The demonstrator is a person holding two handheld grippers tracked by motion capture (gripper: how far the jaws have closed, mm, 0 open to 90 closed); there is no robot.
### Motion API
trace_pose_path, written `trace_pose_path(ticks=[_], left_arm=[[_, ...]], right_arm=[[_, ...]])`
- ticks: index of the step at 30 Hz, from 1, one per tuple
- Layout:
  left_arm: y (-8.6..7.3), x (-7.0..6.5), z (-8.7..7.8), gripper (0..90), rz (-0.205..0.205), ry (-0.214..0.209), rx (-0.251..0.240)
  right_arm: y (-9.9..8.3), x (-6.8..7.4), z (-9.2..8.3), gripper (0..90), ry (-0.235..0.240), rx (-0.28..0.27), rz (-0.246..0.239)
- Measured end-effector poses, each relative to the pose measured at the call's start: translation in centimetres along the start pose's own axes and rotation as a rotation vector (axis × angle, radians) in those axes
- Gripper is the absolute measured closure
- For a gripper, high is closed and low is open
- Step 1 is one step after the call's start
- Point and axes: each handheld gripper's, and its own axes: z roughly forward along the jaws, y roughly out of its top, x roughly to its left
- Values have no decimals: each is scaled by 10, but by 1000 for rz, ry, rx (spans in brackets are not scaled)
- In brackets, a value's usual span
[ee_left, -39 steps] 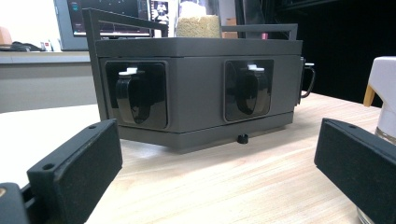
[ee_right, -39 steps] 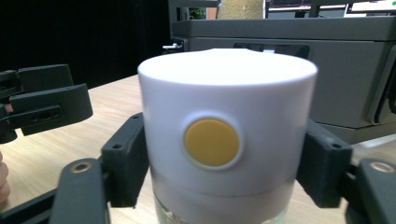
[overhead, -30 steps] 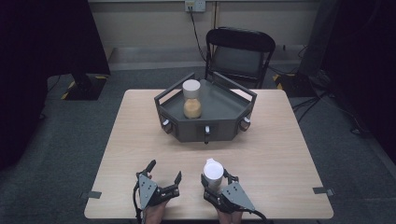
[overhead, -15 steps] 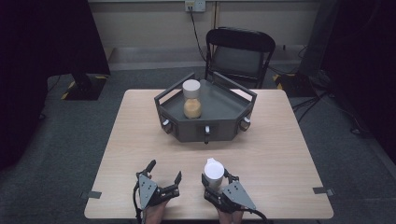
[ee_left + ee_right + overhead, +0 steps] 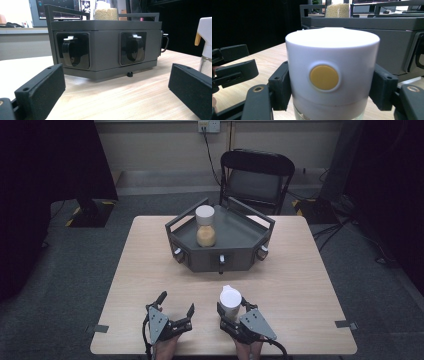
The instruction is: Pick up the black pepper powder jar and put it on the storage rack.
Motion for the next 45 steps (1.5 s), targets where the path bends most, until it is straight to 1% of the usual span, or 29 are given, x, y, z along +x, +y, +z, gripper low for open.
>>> trace_pose_path(ticks=[4, 15, 21, 27, 33, 37, 41, 45], left_arm=[[0, 0, 0, 2, 0, 0, 0], [0, 0, 0, 1, 0, 0, 0], [0, 0, 0, 2, -1, 0, -1], [0, 0, 0, 1, 0, 0, 0], [0, 0, 0, 2, 0, 0, 0], [0, 0, 0, 3, 0, 0, 0], [0, 0, 0, 3, 0, 0, 0], [0, 0, 0, 3, 0, 0, -1]], right_arm=[[4, -2, 2, 302, 4, 3, -4], [19, -8, 8, 302, 5, 9, -44], [26, -13, 10, 302, 11, 3, -44], [40, -18, 16, 301, 15, 7, -57], [51, -18, 22, 302, 8, 15, -78], [59, -22, 27, 302, 8, 18, -79], [70, -28, 30, 301, 9, 12, -68], [81, -33, 34, 301, 4, 8, -74]])
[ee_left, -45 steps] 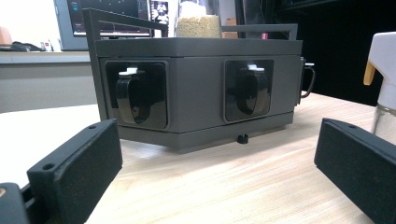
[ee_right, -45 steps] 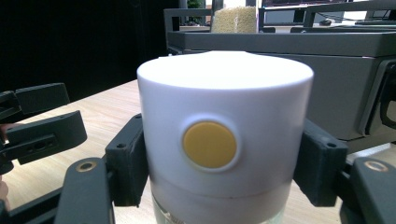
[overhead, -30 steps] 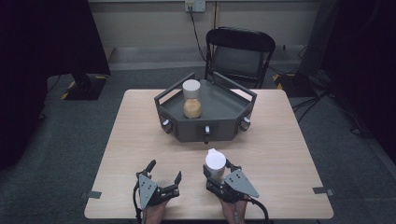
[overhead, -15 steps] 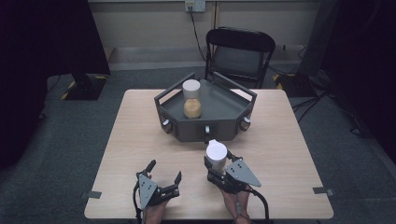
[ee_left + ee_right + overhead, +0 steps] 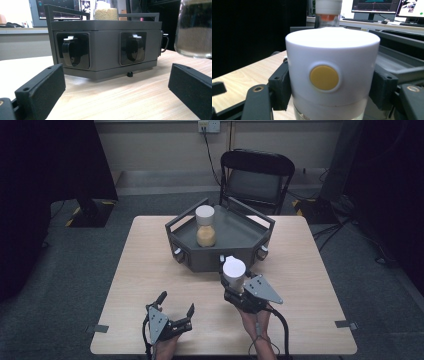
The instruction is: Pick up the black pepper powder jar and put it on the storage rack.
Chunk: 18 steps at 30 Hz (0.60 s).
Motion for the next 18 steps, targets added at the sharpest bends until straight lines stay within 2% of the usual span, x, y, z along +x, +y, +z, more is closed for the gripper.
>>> trace_pose_path(ticks=[12, 18], left_arm=[[0, 0, 0, 3, 0, 0, 1], [0, 0, 0, 3, 0, 1, 1]], right_arm=[[16, -12, 20, 301, -1, -8, -9], [23, -17, 30, 302, 8, -12, 2]])
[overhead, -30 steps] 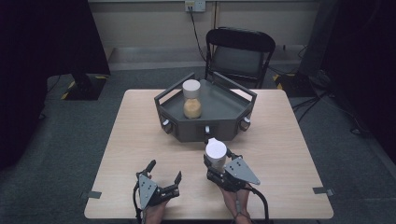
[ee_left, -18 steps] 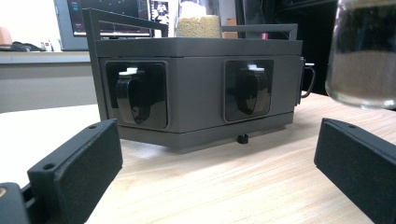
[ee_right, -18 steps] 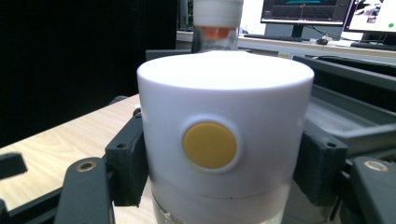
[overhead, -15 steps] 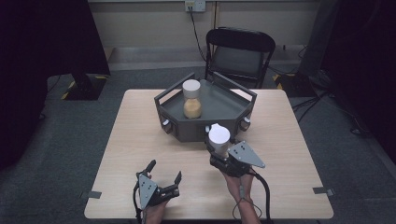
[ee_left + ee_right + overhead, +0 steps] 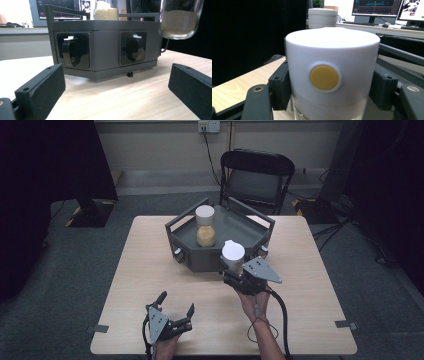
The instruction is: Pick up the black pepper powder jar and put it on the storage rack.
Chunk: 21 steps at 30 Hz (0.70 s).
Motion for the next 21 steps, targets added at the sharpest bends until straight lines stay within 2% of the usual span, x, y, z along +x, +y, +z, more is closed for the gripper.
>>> trace_pose_path(ticks=[5, 8, 16, 21], left_arm=[[0, 0, 0, 3, 0, 0, 0], [0, 0, 0, 3, 0, 0, 0], [0, 0, 0, 4, 1, 0, 0], [0, 0, 0, 4, 1, 0, 1]], right_arm=[[8, -9, 7, 301, 10, -3, 26], [15, -13, 13, 301, -4, 2, 15], [27, -26, 29, 302, -34, 1, 31], [34, -30, 38, 302, -51, -10, 30]])
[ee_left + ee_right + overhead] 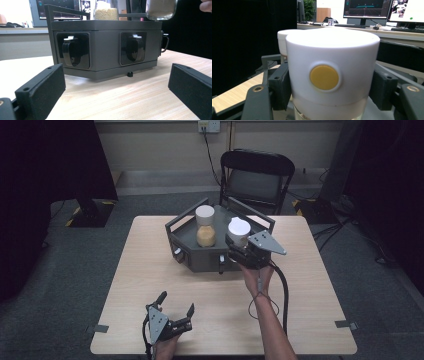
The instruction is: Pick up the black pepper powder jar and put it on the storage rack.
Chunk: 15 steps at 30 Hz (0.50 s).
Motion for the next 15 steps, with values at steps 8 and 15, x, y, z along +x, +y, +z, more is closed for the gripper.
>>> trace_pose_path(ticks=[8, 15], left_arm=[[0, 0, 0, 7, 0, 0, 0], [0, 0, 0, 10, 0, 0, 0]], right_arm=[[9, -4, 19, 302, -12, 0, 2], [15, -5, 35, 302, -38, 12, 7]])
